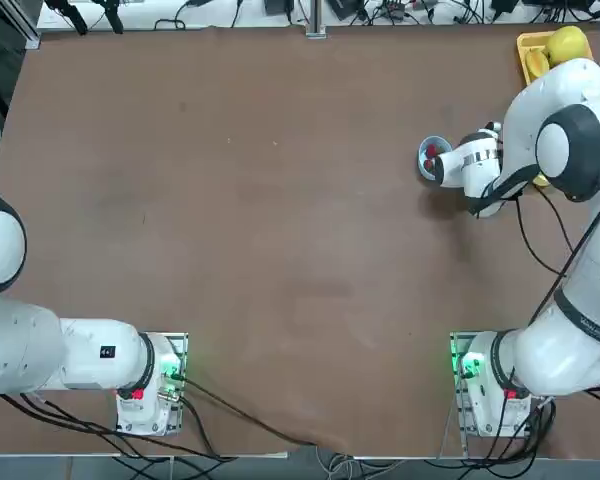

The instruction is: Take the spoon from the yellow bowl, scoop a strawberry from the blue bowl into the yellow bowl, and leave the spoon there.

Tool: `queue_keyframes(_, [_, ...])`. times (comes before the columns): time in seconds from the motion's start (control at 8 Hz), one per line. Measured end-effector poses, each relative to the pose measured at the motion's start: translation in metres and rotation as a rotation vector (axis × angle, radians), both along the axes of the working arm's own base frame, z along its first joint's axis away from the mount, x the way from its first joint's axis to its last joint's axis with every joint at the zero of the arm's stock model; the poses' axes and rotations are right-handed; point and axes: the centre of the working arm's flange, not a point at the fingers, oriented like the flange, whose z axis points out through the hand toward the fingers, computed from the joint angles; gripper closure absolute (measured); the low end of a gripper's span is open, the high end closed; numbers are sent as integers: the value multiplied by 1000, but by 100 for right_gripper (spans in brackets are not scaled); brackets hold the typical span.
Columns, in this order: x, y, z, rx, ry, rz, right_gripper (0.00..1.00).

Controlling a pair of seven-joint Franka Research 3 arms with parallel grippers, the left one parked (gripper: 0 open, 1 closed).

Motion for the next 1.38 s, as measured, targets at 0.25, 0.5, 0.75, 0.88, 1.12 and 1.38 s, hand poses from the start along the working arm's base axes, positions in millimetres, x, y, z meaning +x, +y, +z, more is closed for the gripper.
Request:
queue_keyframes(0.25, [0,0,0,-2,0,0,46])
queue_keyframes(0.5, [0,0,0,-2,0,0,52])
queue_keyframes(0.75, [0,1,0,-3,-1,2,58])
queue_keyframes(0.88, [0,1,0,-4,-2,2,60])
queue_keyframes(1.12, [0,2,1,-8,-5,2,66])
queue_keyframes(1.38, [0,3,1,-13,-7,4,75])
